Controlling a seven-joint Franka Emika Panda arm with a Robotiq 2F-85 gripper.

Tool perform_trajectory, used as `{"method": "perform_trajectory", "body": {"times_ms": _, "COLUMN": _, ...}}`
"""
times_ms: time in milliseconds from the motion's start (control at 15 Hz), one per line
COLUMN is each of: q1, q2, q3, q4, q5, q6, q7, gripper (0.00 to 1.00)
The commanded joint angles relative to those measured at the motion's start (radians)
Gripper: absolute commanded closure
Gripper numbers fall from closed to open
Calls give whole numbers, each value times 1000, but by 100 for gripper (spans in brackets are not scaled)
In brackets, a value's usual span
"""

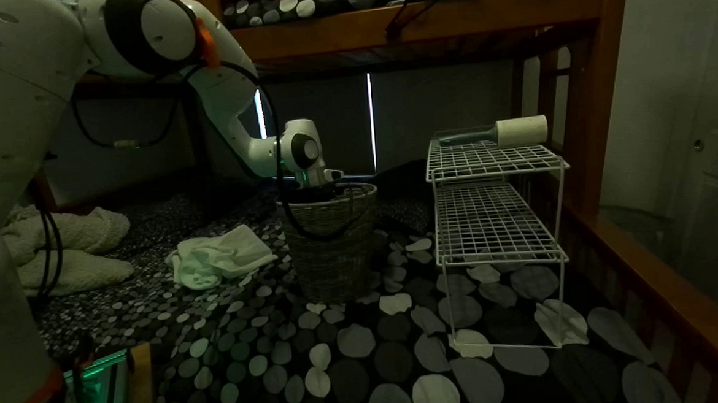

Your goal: Pick up the white teddy from the basket and put it on the bed

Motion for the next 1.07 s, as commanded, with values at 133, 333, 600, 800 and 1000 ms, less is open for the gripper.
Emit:
{"method": "perform_trajectory", "body": {"times_ms": 133, "q1": 27, "q2": 77, "q3": -19, "q4": 59, "q5": -15, "q6": -62, "q7": 61, "gripper": 0}}
{"method": "perform_trajectory", "body": {"times_ms": 333, "q1": 5, "q2": 104, "q3": -30, "q4": 76, "q5": 28, "q6": -67, "q7": 124, "gripper": 0}}
{"method": "perform_trajectory", "body": {"times_ms": 600, "q1": 1, "q2": 128, "q3": -60, "q4": 85, "q5": 37, "q6": -62, "q7": 212, "gripper": 0}}
{"method": "perform_trajectory", "body": {"times_ms": 800, "q1": 5, "q2": 165, "q3": -53, "q4": 106, "q5": 56, "q6": -29, "q7": 243, "gripper": 0}}
{"method": "perform_trajectory", "body": {"times_ms": 1000, "q1": 10, "q2": 193, "q3": -54, "q4": 129, "q5": 61, "q6": -26, "q7": 258, "gripper": 34}}
